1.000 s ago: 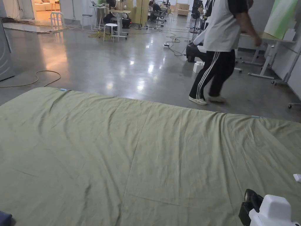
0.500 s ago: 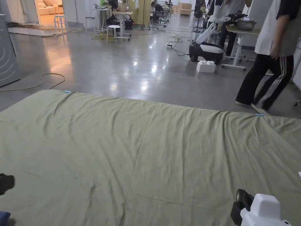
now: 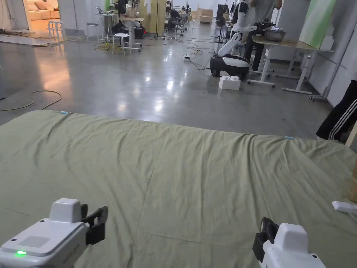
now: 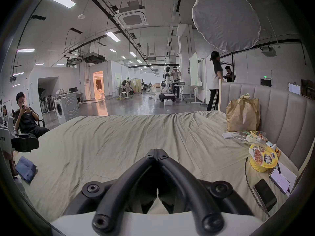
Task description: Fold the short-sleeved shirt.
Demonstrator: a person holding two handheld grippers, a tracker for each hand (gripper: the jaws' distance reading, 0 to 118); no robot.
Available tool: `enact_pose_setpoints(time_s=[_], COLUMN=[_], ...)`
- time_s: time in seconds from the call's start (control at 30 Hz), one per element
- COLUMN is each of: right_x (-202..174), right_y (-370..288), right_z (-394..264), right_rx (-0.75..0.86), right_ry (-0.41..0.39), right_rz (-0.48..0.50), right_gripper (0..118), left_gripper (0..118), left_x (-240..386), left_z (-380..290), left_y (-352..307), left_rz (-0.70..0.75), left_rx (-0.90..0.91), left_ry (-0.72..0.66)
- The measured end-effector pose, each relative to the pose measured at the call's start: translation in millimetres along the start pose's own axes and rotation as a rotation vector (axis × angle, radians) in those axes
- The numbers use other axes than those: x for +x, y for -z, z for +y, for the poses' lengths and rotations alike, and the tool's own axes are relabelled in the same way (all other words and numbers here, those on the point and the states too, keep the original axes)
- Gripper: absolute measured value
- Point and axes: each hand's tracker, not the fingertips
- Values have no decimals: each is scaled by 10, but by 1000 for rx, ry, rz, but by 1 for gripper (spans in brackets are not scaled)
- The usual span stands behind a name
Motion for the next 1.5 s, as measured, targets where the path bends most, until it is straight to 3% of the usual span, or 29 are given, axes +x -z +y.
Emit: enact_pose_setpoints(time_s=[0.07, 0.17, 0.27, 0.37, 0.4, 0.43, 0.57, 0.97, 1.0, 1.03, 1.07, 1.1, 1.2, 1.3, 1.43, 1.5], right_x=[2, -3, 3, 1, 1, -47, -37, -20, -35, -34, -25, -53, -56, -89, -84, -61], right_y=[10, -5, -52, -40, -40, -45, -59, -101, -100, -103, -111, -100, -101, -123, -118, -128], right_z=[-1, -2, -13, -14, -14, -4, -12, 6, 9, 5, -5, -17, -51, -41, -26, 6], right_rx=[3, 6, 11, 14, 16, 25, 74, 68, 66, 63, 62, 61, 61, 77, 71, 72], right_ry=[5, 2, 6, 9, 10, 22, -7, -65, -67, -75, -83, -92, -84, -99, -80, -65], right_rz=[-4, -12, -16, -16, -15, 79, 17, 19, 15, 6, 2, -3, -20, -31, -19, -11], right_gripper=[0, 0, 0, 0, 0, 0, 0, 1, 4, 15, 44, 59, 84, 90, 110, 112], left_gripper=[20, 17, 10, 6, 6, 6, 6, 7, 12, 22, 44, 49, 66, 71, 103, 108], left_x=[274, 509, 634, 781, 803, 812, 884, 942, 948, 954, 963, 972, 995, 1004, 972, 953], left_z=[39, 39, 38, -11, -23, -34, -38, -5, -3, -10, -28, -38, -62, -69, -67, -66], left_y=[-25, -46, -123, -172, -182, -197, -316, -333, -329, -327, -324, -320, -334, -344, -334, -345], left_rz=[21, 73, 30, 60, 78, 86, 149, 137, 139, 141, 141, 142, 152, 178, 180, 173], left_rx=[23, 37, 61, 108, 124, 137, 204, 211, 209, 207, 210, 210, 217, 225, 217, 222], left_ry=[29, 75, 21, 90, 107, 113, 107, 109, 111, 117, 126, 133, 137, 148, 139, 131])
